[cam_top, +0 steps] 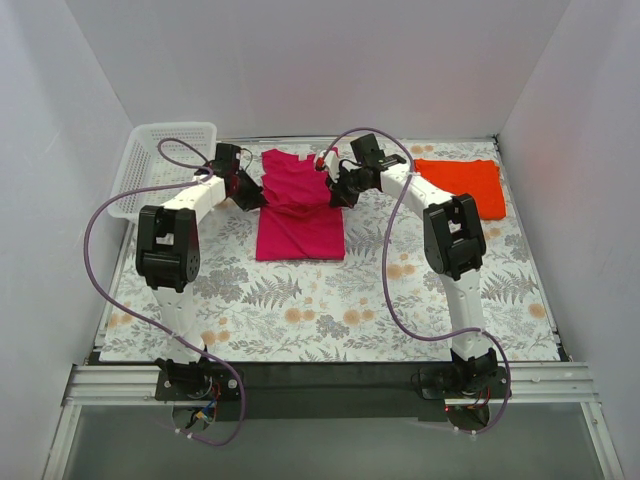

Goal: Fold and stack the t-shirts
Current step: Fold the tshirt

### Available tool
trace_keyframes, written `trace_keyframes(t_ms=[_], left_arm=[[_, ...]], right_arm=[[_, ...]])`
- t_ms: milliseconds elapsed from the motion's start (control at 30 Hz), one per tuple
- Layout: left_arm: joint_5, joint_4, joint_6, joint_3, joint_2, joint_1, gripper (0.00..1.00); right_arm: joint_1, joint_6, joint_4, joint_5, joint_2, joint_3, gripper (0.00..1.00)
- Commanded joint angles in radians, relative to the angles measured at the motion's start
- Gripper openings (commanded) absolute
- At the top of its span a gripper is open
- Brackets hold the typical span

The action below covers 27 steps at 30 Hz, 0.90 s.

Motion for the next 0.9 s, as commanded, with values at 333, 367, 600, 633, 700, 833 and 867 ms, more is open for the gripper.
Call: trace_keyframes(t_ms=[333, 367, 600, 633, 700, 833, 867], left_arm=[[0.017, -0.001, 0.017, 0.110, 0.042, 0.017, 0.00], [0.017, -0.003, 0.019, 0.112, 0.047, 0.017, 0.00], [0.014, -0.004, 0.020, 0.124, 0.076, 0.020, 0.00], [0.012, -0.004, 0.020, 0.126, 0.079, 0.020, 0.00], [0.014, -0.004, 0.020, 0.130, 0.085, 0.022, 0.00], [0.011, -0.004, 0.020, 0.132, 0.088, 0.022, 0.00], [0.011, -0.004, 0.020, 0.132, 0.088, 0.023, 0.00]], right_arm=[[-0.009, 0.089, 0.071, 0.095, 0.026, 0.082, 0.01], [-0.009, 0.095, 0.076, 0.100, 0.029, 0.090, 0.01], [-0.009, 0.124, 0.099, 0.115, 0.045, 0.111, 0.01], [-0.009, 0.124, 0.100, 0.117, 0.049, 0.111, 0.01], [-0.010, 0.127, 0.102, 0.118, 0.053, 0.114, 0.01], [-0.009, 0.130, 0.105, 0.126, 0.062, 0.121, 0.01], [-0.009, 0.133, 0.108, 0.132, 0.065, 0.122, 0.01]])
